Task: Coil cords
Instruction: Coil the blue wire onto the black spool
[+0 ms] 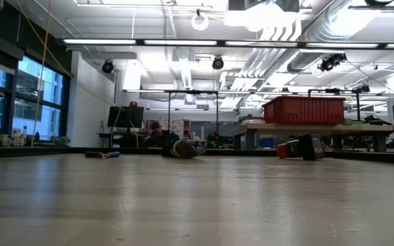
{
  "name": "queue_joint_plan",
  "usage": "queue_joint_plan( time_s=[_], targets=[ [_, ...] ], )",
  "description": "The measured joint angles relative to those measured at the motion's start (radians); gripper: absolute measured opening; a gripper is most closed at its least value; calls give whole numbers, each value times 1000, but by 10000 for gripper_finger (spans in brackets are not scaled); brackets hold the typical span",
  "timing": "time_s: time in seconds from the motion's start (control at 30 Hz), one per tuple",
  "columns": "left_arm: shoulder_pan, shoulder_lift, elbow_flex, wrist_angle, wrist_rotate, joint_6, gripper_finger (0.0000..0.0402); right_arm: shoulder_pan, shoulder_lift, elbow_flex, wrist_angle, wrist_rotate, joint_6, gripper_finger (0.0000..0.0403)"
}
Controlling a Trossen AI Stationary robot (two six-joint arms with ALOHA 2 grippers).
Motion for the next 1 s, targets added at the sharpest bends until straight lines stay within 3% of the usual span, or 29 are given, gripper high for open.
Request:
queue_joint_plan(
  time_s=[0.13,0.43,0.8,1.0],
  targets=[
    [0,11,1,41,0,-175,1,3,29,0,88,31,-36,0],
    [-28,34,0,6,12,-412,1,0,80,-1,254,51,-72,0],
    [-72,37,2,-121,7,-471,1,-14,79,-1,252,1,-115,0],
    [-90,16,2,-213,18,-414,1,-29,77,-1,241,-72,-116,0]
  ],
)
